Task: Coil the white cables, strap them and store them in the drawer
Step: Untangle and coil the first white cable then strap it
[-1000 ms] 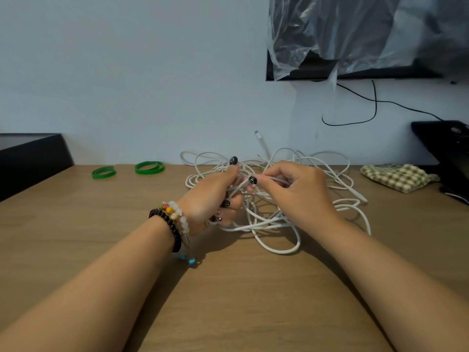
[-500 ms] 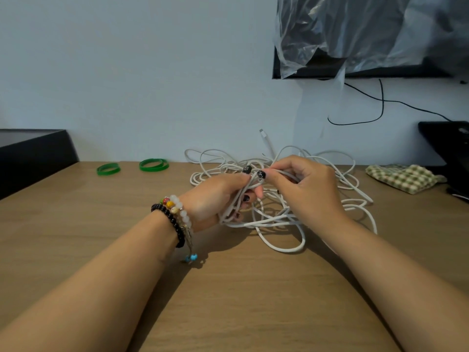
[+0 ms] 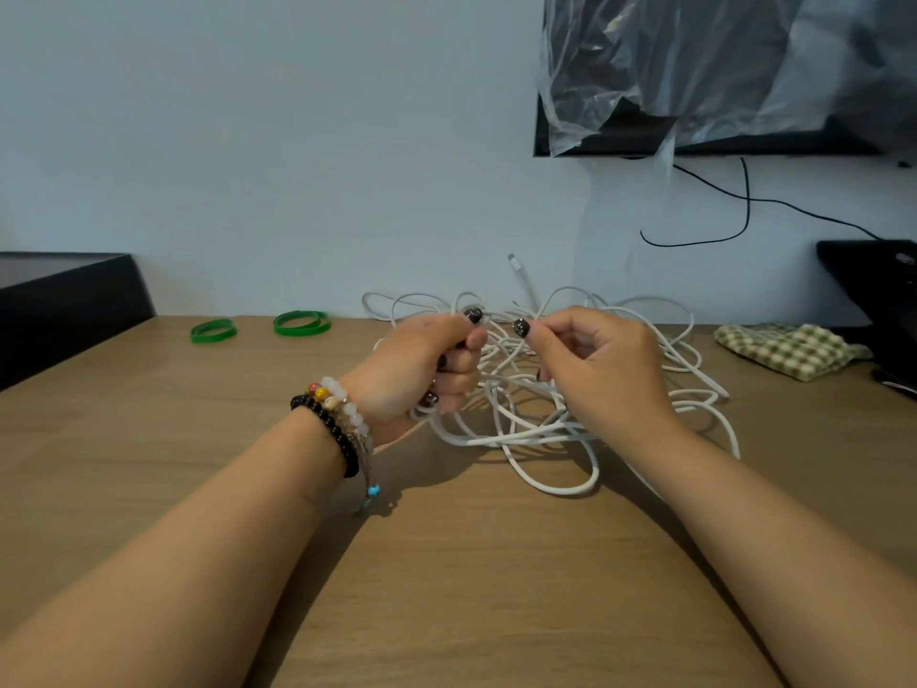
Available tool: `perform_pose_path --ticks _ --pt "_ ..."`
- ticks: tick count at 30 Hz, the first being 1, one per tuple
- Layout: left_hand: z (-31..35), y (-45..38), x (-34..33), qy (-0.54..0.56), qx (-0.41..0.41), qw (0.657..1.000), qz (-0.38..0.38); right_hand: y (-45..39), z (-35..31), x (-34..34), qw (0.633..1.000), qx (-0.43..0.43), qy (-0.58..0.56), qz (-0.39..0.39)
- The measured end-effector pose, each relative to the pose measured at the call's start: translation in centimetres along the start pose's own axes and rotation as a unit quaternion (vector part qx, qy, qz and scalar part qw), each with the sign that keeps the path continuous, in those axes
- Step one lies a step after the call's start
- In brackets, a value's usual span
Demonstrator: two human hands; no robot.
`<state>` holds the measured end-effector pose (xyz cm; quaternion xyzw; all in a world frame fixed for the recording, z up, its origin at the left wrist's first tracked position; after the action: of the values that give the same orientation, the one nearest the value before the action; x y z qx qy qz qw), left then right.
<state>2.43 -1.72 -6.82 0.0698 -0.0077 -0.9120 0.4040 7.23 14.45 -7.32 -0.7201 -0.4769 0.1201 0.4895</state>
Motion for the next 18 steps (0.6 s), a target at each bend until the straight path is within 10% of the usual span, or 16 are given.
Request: perform_pose_path --ticks 9,18 --pt "1.5 0.1 2.5 0.127 -0.135 0.962 0.198 -0.1 0.2 0.1 0.999 0.040 0.013 -0.004" --pt "-0.9 -0.8 0.9 -0.169 -0.097 0.966 0.167 0.0 0.8 0.2 1.000 0.007 0.016 0.000"
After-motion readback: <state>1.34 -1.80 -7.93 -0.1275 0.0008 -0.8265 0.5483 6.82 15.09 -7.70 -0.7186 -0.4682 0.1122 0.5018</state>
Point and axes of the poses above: each hand's wrist, its own y-axis away from the middle knuckle, its own x-axis out of the back of the hand, z = x × y, the point moved 2 cm from there along -y, towards the middle knuckle, and after that the axes turned 11 degrees about x, right-handed, at the moved point
